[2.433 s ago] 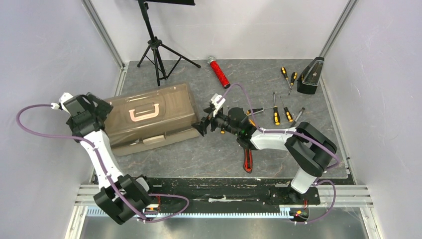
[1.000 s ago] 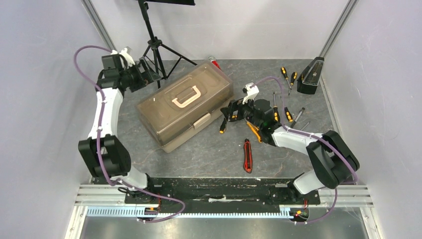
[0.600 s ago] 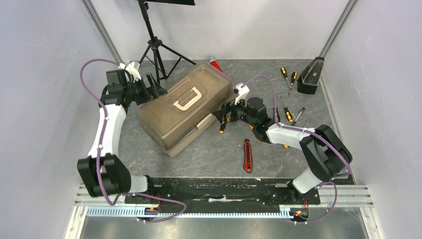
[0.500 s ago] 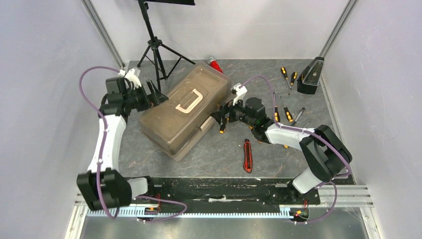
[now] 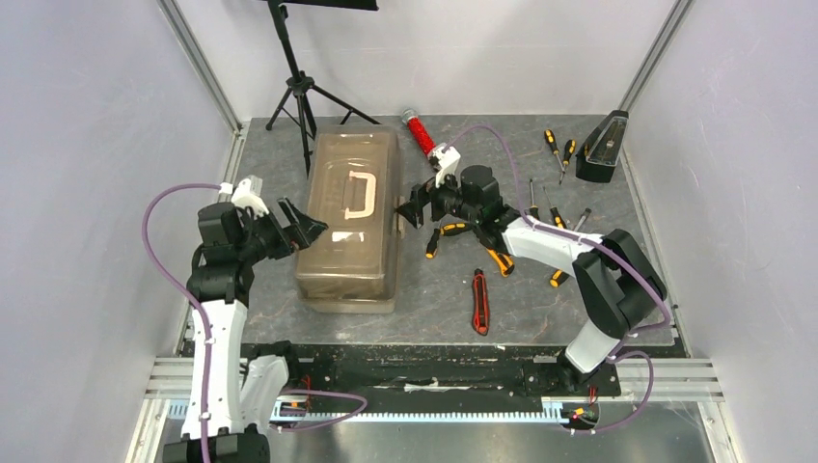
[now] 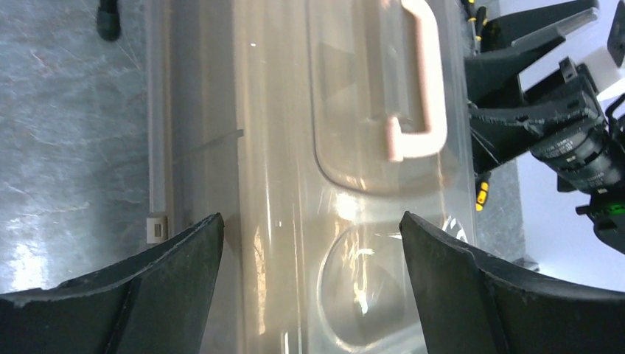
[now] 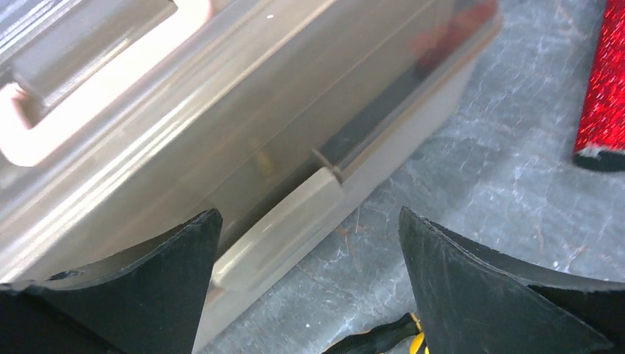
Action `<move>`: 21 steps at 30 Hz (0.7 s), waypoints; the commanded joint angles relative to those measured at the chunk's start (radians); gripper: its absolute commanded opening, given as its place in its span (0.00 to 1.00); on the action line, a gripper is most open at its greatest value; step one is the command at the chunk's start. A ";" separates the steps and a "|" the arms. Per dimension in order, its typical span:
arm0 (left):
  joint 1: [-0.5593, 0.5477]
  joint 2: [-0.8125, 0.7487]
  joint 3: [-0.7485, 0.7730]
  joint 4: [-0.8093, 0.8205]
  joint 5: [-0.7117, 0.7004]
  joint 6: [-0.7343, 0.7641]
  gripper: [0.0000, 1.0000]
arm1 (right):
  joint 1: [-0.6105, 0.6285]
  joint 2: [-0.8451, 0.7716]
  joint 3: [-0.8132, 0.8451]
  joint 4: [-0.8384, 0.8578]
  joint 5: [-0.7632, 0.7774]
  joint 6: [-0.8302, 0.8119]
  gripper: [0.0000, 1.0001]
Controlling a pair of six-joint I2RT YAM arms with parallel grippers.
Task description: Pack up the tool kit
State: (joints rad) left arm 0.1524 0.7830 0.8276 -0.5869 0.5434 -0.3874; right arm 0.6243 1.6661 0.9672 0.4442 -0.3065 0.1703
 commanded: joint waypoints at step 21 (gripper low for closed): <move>-0.075 0.366 0.375 -0.005 -0.168 -0.107 0.93 | -0.166 -0.055 -0.187 0.332 -0.232 0.517 0.95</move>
State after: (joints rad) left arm 0.1143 1.0737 1.1473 -0.6838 0.3904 -0.4564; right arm 0.4656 1.5578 0.7876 0.5709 -0.4404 0.5140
